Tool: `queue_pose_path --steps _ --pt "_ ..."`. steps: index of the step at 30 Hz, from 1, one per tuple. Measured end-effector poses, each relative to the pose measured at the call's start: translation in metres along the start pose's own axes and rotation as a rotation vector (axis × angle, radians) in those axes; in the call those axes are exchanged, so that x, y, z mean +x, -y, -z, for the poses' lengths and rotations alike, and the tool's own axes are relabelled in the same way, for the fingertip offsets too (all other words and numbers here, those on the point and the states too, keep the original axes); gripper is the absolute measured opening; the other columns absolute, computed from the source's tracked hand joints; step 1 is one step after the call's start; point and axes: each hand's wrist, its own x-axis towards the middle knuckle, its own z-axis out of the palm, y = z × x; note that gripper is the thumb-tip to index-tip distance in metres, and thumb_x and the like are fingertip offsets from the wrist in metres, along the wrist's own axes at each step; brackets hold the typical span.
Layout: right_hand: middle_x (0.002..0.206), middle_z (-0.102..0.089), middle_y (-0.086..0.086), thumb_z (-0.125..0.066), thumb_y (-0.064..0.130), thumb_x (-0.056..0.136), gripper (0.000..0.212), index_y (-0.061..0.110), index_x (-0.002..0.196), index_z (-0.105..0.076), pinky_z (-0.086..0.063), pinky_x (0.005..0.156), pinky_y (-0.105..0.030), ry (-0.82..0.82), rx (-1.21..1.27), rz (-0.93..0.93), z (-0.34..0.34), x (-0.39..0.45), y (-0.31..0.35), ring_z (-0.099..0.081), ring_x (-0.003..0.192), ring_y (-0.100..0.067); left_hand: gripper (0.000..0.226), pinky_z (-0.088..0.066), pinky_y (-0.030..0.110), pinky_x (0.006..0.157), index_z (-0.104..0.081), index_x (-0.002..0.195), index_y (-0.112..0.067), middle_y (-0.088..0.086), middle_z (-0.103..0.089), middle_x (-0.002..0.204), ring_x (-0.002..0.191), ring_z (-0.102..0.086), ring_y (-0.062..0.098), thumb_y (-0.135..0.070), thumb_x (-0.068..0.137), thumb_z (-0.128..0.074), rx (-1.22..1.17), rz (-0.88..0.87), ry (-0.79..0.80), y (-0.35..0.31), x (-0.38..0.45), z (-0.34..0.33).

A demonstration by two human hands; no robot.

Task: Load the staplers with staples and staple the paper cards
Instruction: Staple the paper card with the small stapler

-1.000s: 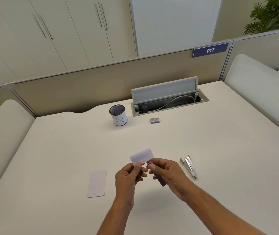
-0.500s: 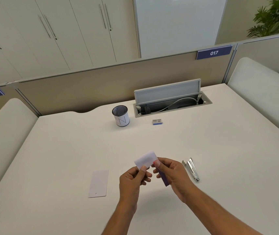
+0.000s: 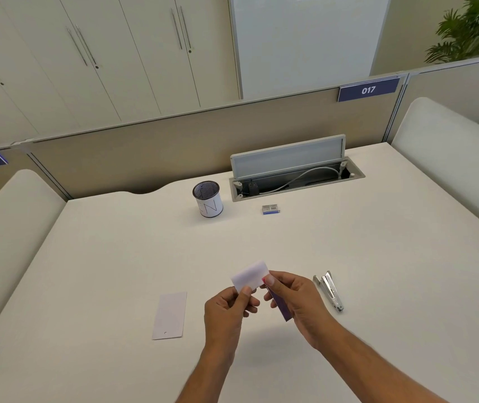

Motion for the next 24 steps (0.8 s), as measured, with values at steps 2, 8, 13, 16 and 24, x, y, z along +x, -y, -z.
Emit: queue_pose_path --steps 2,8,13,16,24 --pt "0.091 -0.077 -0.007 -0.073 0.037 0.088 0.032 0.013 0.107 -0.080 -0.054 0.067 -0.024 -0.004 0.002 0.004 0.000 -0.001 0.000 -0.066 0.072 -0.013 0.018 -0.055 0.032 0.067 -0.078 0.085 -0.008 0.009 -0.075 0.071 0.063 -0.067 0.017 -0.014 0.097 -0.066 0.020 -0.004 0.002 0.001 -0.001 -0.001" --pt "0.094 -0.077 -0.009 -0.072 0.035 0.092 0.024 0.015 0.104 -0.081 -0.053 0.070 -0.026 -0.017 -0.002 0.014 0.000 -0.001 -0.005 -0.066 0.076 -0.017 0.019 -0.054 0.030 0.065 -0.078 0.082 -0.008 0.009 -0.075 0.070 0.062 -0.067 0.015 -0.014 0.097 -0.066 0.036 -0.008 0.013 0.001 -0.002 -0.001" --pt "0.093 -0.077 -0.009 -0.074 0.037 0.091 0.026 0.015 0.103 -0.081 -0.053 0.070 -0.026 -0.013 -0.005 0.013 -0.001 -0.001 -0.007 -0.066 0.076 -0.017 0.019 -0.053 0.031 0.065 -0.078 0.084 -0.008 0.010 -0.075 0.071 0.063 -0.067 0.016 -0.014 0.097 -0.066 0.034 0.022 0.019 0.003 -0.003 0.001" --pt "0.094 -0.077 -0.010 -0.076 0.037 0.091 0.026 0.015 0.103 -0.081 -0.053 0.071 -0.026 -0.013 0.004 0.000 0.000 -0.002 -0.010 -0.066 0.076 -0.017 0.017 -0.053 0.033 0.066 -0.078 0.088 -0.009 0.012 -0.075 0.072 0.063 -0.067 0.017 -0.015 0.097 -0.065 0.024 0.053 0.024 0.005 -0.004 0.001" --pt "0.090 -0.076 -0.008 -0.076 0.042 0.087 0.032 0.014 0.101 -0.081 -0.052 0.070 -0.026 0.002 -0.002 0.002 0.001 -0.001 -0.019 -0.065 0.076 -0.017 0.017 -0.053 0.034 0.068 -0.078 0.088 -0.009 0.012 -0.075 0.073 0.064 -0.068 0.019 -0.017 0.097 -0.065 0.017 0.085 0.022 0.011 -0.007 0.001"
